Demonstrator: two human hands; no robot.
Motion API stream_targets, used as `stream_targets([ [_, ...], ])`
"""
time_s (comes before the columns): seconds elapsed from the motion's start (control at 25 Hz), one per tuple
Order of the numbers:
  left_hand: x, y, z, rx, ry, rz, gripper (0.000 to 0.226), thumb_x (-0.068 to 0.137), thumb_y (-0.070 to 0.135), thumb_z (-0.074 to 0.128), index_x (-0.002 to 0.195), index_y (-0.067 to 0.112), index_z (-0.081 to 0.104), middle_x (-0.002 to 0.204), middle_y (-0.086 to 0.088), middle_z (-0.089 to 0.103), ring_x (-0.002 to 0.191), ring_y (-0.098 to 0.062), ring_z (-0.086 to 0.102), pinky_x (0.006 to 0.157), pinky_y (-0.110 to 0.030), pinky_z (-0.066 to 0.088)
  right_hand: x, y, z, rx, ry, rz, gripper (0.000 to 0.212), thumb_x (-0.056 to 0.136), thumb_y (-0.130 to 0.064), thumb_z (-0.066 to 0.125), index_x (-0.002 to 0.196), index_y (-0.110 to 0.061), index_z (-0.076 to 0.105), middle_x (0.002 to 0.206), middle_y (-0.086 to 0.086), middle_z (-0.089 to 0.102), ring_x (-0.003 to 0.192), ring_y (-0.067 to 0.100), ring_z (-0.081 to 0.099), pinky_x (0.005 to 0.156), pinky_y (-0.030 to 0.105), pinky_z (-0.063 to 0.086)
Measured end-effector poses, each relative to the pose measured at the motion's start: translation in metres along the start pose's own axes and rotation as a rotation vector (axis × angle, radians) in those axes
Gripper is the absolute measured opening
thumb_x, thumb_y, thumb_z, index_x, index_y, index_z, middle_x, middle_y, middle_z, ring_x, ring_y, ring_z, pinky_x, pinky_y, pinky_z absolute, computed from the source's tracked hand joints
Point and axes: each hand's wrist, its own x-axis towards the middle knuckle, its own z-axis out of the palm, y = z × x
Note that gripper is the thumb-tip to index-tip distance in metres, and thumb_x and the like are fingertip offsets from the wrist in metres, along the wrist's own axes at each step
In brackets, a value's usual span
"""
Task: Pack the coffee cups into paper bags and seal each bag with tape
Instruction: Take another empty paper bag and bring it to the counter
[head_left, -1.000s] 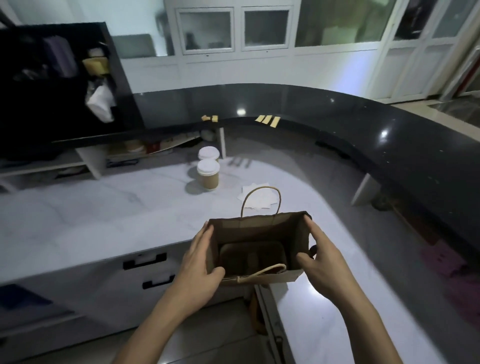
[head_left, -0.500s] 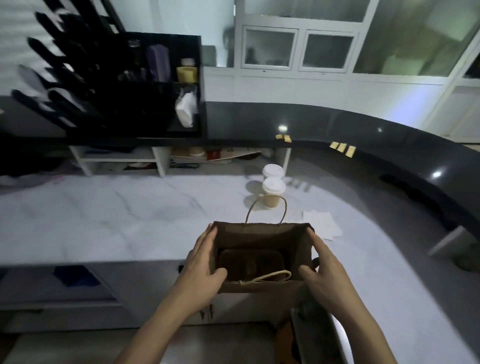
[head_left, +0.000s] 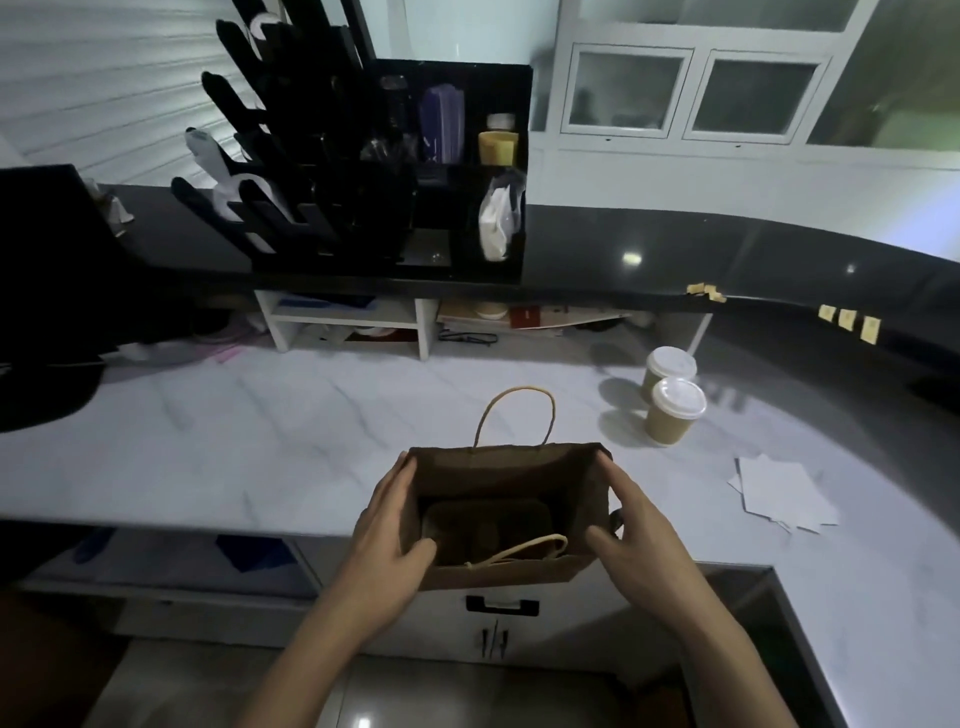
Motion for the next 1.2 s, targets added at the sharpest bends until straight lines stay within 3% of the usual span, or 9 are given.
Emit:
stream_targets([
  [0.4, 0.056, -0.022, -0.025, -0.002, -0.014, -0.020, 0.083, 0.097, 0.009, 0.052, 0.158, 0.043, 0.008, 0.162, 0.027, 0.007, 0.147, 0.004, 0.012, 0.123, -0.031, 0.020, 0.072, -0.025, 0.014, -0.027, -0.035, 0.007, 0.079, 0.097, -0.015, 0.056, 0.160, -0.040, 0.016, 0.140, -0.004, 0.052, 0.089, 0.003, 0.057, 0.065, 0.013, 0.045],
  [0.6, 0.110, -0.019, -0.035, 0.008, -0.022, -0.047, 0.084, 0.097, 0.011, 0.053, 0.157, 0.047, 0.008, 0.162, 0.030, 0.006, 0.148, 0.001, 0.014, 0.121, -0.043, 0.031, 0.126, -0.025, 0.015, -0.005, -0.056, 0.007, 0.080, 0.095, -0.013, 0.055, 0.160, -0.039, 0.018, 0.128, -0.006, 0.052, 0.085, 0.002, 0.056, 0.065, 0.009, 0.045],
  [0.72, 0.152, -0.011, -0.035, 0.005, -0.057, -0.036, 0.083, 0.097, 0.011, 0.053, 0.157, 0.047, 0.009, 0.162, 0.030, 0.007, 0.149, 0.003, 0.012, 0.123, -0.040, 0.026, 0.163, -0.022, 0.008, 0.039, -0.036, 0.013, 0.081, 0.094, -0.012, 0.056, 0.161, -0.038, 0.018, 0.133, -0.007, 0.049, 0.083, -0.003, 0.055, 0.066, 0.011, 0.047],
  [0.84, 0.190, -0.003, -0.034, 0.024, -0.073, -0.031, 0.082, 0.098, 0.011, 0.053, 0.157, 0.047, 0.009, 0.162, 0.031, 0.007, 0.149, 0.002, 0.011, 0.123, -0.038, 0.025, 0.193, -0.020, 0.001, 0.045, -0.025, 0.022, 0.081, 0.095, -0.012, 0.056, 0.160, -0.041, 0.018, 0.133, -0.004, 0.049, 0.081, 0.006, 0.057, 0.060, 0.017, 0.046],
  [0.96, 0.217, -0.001, -0.029, 0.040, -0.082, -0.034, 0.082, 0.098, 0.012, 0.053, 0.157, 0.048, 0.008, 0.161, 0.035, 0.003, 0.148, 0.005, 0.008, 0.123, -0.037, 0.023, 0.218, -0.017, -0.004, 0.077, -0.029, 0.043, 0.080, 0.095, -0.011, 0.055, 0.160, -0.040, 0.019, 0.131, 0.000, 0.052, 0.073, 0.008, 0.056, 0.054, 0.014, 0.042],
  [1.2, 0.248, -0.004, -0.033, 0.051, -0.052, -0.066, 0.083, 0.096, 0.009, 0.054, 0.157, 0.046, 0.011, 0.160, 0.037, 0.004, 0.147, 0.009, 0.010, 0.122, -0.039, 0.027, 0.249, -0.020, -0.007, 0.038, -0.080, 0.031, 0.079, 0.096, -0.014, 0.057, 0.161, -0.038, 0.017, 0.151, -0.009, 0.041, 0.083, 0.003, 0.058, 0.058, 0.013, 0.046],
])
